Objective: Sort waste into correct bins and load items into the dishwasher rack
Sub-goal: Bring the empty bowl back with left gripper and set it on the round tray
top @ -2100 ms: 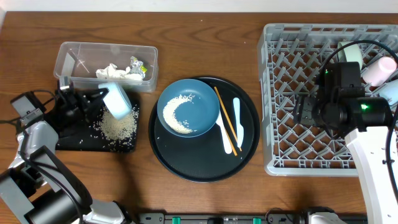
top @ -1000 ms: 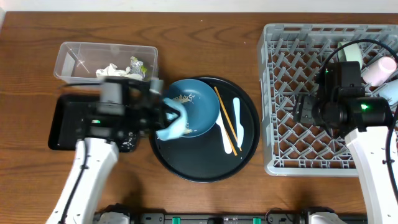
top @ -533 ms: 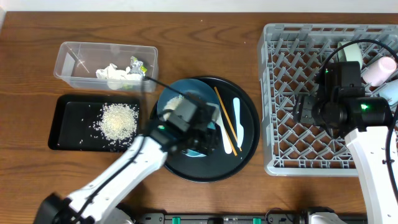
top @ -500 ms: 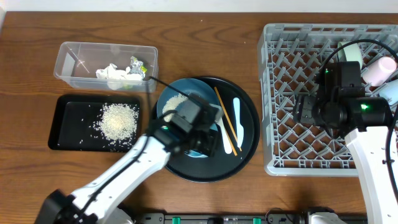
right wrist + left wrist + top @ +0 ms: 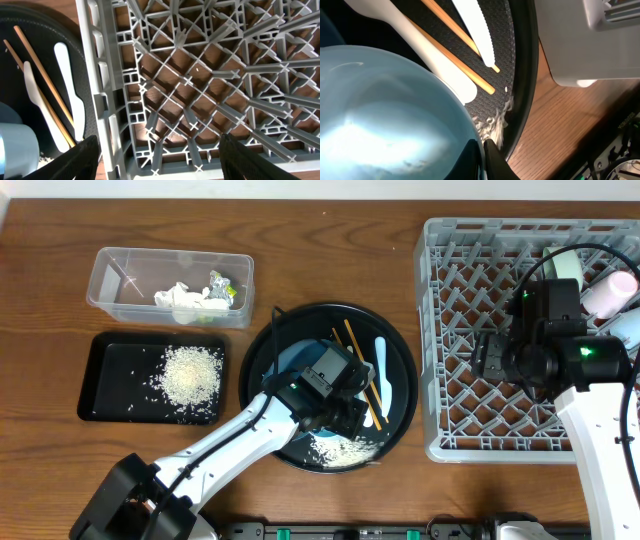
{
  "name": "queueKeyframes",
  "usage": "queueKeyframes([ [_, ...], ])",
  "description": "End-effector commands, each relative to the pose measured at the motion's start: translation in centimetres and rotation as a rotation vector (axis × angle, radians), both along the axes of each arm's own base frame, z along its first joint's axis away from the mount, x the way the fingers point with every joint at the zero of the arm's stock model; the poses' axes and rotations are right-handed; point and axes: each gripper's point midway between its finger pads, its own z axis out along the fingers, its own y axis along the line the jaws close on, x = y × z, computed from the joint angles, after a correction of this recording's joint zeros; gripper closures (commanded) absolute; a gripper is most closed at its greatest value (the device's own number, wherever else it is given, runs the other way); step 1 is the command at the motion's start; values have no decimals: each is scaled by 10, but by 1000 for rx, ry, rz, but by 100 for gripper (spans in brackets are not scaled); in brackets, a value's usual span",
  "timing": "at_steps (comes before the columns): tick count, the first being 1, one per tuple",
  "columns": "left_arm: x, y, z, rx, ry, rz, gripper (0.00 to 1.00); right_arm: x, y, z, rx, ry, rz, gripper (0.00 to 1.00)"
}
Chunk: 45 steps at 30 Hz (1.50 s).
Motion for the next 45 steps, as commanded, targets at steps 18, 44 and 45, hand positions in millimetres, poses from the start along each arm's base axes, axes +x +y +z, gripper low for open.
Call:
queueKeyframes([
  [18, 6, -4, 16, -23, -32, 17, 94, 0, -3, 1, -10, -4, -1, 28],
  [44, -1, -15, 33, -38, -101, -22, 94, 0, -3, 1, -10, -3, -1, 28],
  [45, -3, -17, 30, -35, -98, -29, 94, 0, -3, 1, -10, -3, -1, 28],
])
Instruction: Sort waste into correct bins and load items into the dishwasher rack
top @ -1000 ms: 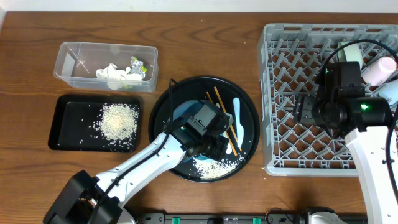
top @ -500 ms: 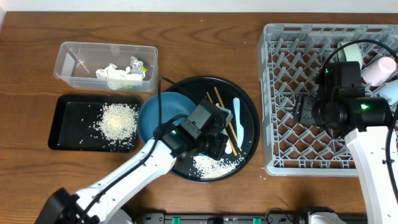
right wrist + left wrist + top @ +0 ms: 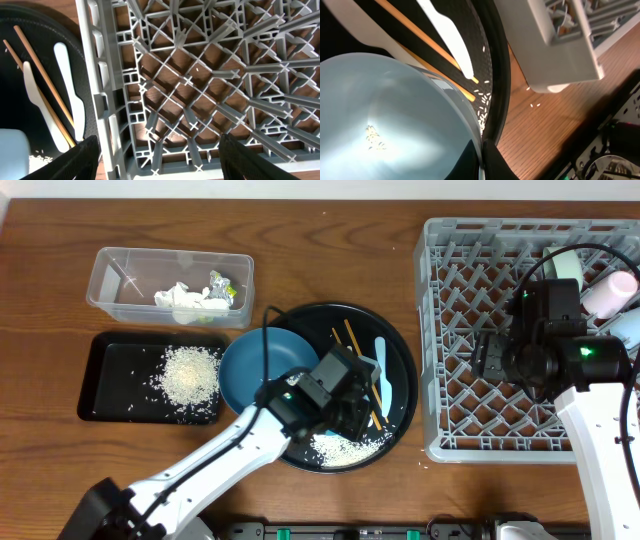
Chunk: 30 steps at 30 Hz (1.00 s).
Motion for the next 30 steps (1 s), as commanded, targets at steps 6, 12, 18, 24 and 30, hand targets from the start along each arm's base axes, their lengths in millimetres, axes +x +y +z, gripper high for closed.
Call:
queueKeyframes([
  [6, 1, -13, -17, 28, 6, -22, 94, 0, -3, 1, -10, -4, 0, 27],
  [12, 7, -19, -12, 1, -24, -20, 62, 0, -3, 1, -10, -4, 0, 27],
  [18, 9, -10, 7, -20, -47, -2, 53, 1, 3, 1, 6, -4, 47, 23],
  [24, 31, 45, 40, 20, -128, 160, 52, -2, 48, 8, 158, -39, 348, 22],
  [30, 47, 119, 61, 88, -162, 380, 51, -13, 91, 12, 220, -49, 551, 20],
])
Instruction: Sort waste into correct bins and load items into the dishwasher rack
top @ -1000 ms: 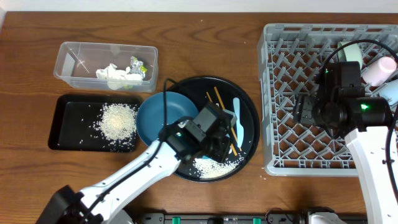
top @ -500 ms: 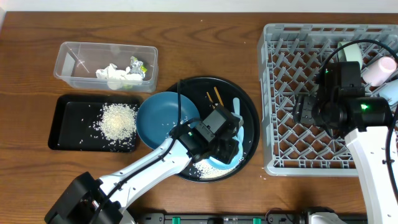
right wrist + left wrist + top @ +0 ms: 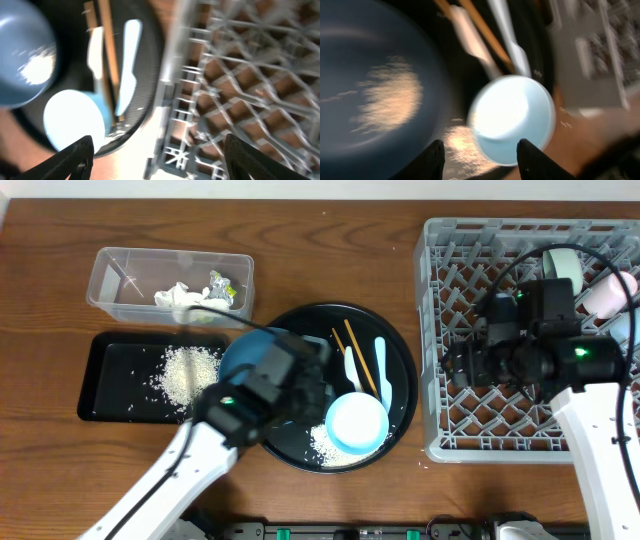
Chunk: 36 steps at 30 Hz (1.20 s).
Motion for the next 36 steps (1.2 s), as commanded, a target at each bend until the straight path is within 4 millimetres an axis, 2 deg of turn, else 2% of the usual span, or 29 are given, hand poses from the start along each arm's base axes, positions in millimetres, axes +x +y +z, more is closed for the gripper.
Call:
queueKeyframes([
  [1, 15, 38, 13, 43, -45, 124, 51, -11, 36, 5, 55, -20, 190, 20],
  [6, 19, 88, 9, 67, 17, 304, 48, -25, 77, -10, 22, 25, 334, 19],
  [13, 21, 146, 1, 77, 101, 543, 47, -30, 102, -55, -96, 157, 357, 26],
  [16, 20, 164, 0, 78, 117, 612, 47, -30, 109, -74, -125, 206, 354, 35],
  [21, 20, 177, -1, 78, 126, 661, 47, -31, 114, -101, -171, 282, 340, 39],
  [31, 20, 177, -1, 78, 126, 663, 47, -38, 120, -145, -237, 391, 373, 51],
  [34, 19, 177, -2, 79, 129, 663, 47, -40, 119, -155, -249, 420, 373, 60],
  [36, 19, 177, -2, 79, 130, 663, 47, -40, 118, -157, -252, 426, 373, 72],
])
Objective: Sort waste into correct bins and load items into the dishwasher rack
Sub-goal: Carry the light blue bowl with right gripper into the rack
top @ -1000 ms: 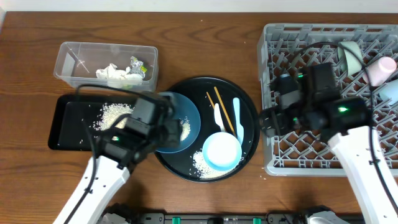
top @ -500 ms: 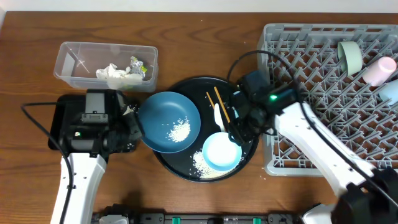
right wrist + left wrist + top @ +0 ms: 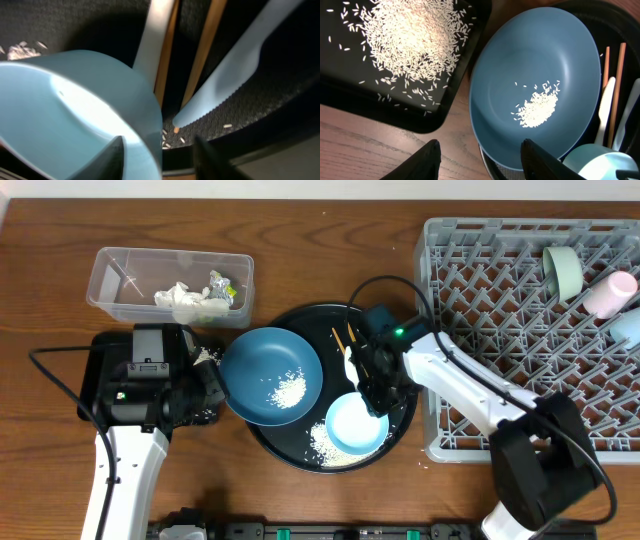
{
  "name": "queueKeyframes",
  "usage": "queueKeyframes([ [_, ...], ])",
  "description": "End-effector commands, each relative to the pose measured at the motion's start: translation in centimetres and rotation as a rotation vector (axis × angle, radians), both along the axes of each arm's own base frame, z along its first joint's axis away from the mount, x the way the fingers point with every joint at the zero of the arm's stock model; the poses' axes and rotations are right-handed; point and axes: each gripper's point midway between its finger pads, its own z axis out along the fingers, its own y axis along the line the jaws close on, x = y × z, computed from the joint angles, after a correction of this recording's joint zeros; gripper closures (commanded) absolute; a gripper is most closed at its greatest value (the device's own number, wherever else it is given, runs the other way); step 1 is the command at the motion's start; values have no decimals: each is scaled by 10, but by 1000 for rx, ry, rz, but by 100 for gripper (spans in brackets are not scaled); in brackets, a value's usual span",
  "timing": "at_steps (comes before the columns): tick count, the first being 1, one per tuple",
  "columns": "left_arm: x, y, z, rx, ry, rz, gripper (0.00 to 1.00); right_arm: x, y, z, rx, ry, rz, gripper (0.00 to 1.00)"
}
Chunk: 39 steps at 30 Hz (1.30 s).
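A light blue bowl (image 3: 356,425) stands upright on the round black tray (image 3: 398,360), beside spilled rice (image 3: 322,442). My right gripper (image 3: 378,395) is down at the bowl's rim (image 3: 145,142), jaws apart, one finger inside the bowl and one outside. A dark blue plate (image 3: 272,375) holding a little rice (image 3: 537,106) overhangs the tray's left side. My left gripper (image 3: 207,395) hovers open and empty by the plate's left edge (image 3: 476,107). Two chopsticks (image 3: 212,45), a pale knife (image 3: 235,75) and a spoon (image 3: 156,35) lie on the tray.
The grey dishwasher rack (image 3: 470,330) stands at the right with cups (image 3: 565,270) in its far corner. A black rectangular tray (image 3: 100,350) holds a rice pile (image 3: 410,35). A clear bin (image 3: 120,280) with crumpled waste is at the back left.
My left arm has moved left from above the round tray to the rectangular tray's edge, still open. My right gripper has moved from the rack's left side down to the light blue bowl's rim.
My left gripper first gripped the light blue bowl's rim on the round tray while my right hovered over the rack. It then held the bowl tilted, with more rice on the tray. Later the bowl stood free. Now my right gripper straddles its rim.
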Motion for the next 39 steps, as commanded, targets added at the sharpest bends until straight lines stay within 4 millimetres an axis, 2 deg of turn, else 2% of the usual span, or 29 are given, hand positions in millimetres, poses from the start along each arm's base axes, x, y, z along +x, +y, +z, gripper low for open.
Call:
queueKeyframes([
  [1, 2, 3, 7, 8, -18, 18, 46, -2, 3, -5, -10, 9, 6, 78],
  [4, 2, 3, 7, 8, -18, 17, 47, 3, 3, -5, -15, -9, -17, 97],
  [6, 1, 3, 7, 8, -12, 17, 47, 7, -1, -3, -32, -28, -50, 99],
  [9, 1, 3, 6, 8, -11, 17, 47, 19, -5, 10, -27, -77, -73, 99],
  [13, 1, 3, 6, 8, -11, 18, 47, 50, -23, 51, -43, -238, -124, 99],
  [17, 1, 3, 7, 8, -12, 18, 47, 82, -56, 106, -82, -443, -212, 99],
  [21, 1, 3, 6, 8, -11, 18, 46, 108, -101, 158, -132, -638, -338, 99],
  [25, 1, 3, 7, 8, -11, 18, 46, 138, -164, 201, -269, -863, -465, 99],
  [30, 1, 3, 6, 8, -11, 18, 46, 163, -224, 234, -465, -1040, -600, 99],
  [34, 1, 3, 6, 7, -11, 18, 46, 174, -261, 253, -644, -1151, -713, 99],
  [39, 1, 3, 6, 7, -11, 18, 46, 179, -290, 256, -913, -1193, -802, 99],
])
